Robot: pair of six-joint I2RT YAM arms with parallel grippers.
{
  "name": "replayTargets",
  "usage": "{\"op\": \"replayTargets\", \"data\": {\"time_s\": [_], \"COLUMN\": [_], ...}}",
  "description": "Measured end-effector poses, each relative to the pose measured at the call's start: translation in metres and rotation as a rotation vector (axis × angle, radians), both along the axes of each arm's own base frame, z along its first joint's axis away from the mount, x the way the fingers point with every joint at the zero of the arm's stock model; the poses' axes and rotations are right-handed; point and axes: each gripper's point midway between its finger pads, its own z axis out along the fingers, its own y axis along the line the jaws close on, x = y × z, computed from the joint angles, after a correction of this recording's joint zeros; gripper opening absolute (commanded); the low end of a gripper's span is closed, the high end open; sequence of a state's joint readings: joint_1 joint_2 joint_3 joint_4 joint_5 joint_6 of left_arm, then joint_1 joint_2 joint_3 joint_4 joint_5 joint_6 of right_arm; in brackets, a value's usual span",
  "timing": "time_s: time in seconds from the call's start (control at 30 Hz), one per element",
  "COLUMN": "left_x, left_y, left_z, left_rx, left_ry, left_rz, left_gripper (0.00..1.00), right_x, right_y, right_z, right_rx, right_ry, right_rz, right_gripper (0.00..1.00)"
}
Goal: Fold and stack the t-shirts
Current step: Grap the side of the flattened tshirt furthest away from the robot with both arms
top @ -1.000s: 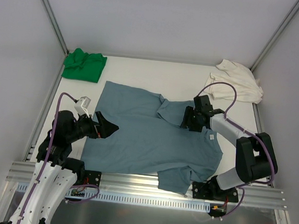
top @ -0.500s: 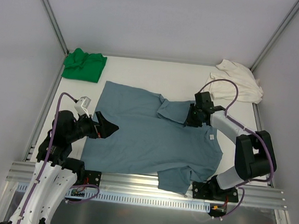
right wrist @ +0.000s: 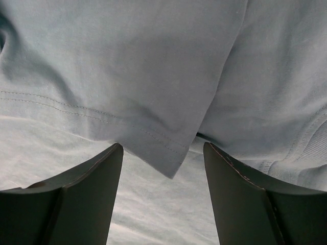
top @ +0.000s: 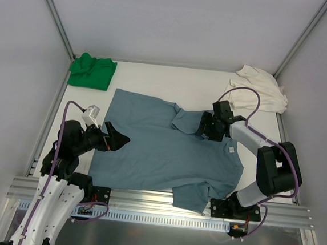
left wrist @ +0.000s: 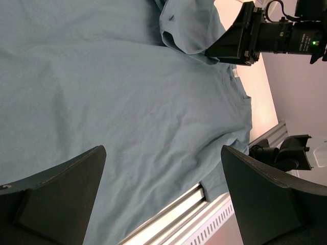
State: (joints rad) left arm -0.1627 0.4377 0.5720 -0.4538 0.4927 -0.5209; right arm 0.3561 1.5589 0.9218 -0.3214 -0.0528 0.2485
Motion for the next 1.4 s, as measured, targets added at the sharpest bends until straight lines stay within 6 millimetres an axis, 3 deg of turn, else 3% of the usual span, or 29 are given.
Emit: {"op": "replayTargets", "data": {"time_s": [0.37, 0.77, 1.1, 1.4], "left_x": [0.000, 0.000, 0.000, 0.000], "left_y": [0.000, 0.000, 0.000, 0.000], "left_z": [0.000, -0.001, 0.000, -0.001], "left_rx": [0.005, 0.006, 0.006, 0.006], "left_ry": [-0.004, -0.004, -0.005, -0.005], "left_rz": [-0.002, -0.003, -0.003, -0.003], "left_gripper": [0.99, 0.99, 0.99, 0.99], "right_x": [0.001, 0.018, 0.016, 0.008], "right_y": [-0.004, -0.005, -0.007, -0.006], "right_z": [0.003, 0.044, 0.016, 0.010], "right_rx": [0.004, 0.037, 0.017, 0.032], "right_ry": [-0.002, -0.094, -0.013, 0.004], "right_rz": [-0.020, -0.035, -0.037, -0.030], "right_gripper": [0.68, 0.68, 0.66, 0.66]}}
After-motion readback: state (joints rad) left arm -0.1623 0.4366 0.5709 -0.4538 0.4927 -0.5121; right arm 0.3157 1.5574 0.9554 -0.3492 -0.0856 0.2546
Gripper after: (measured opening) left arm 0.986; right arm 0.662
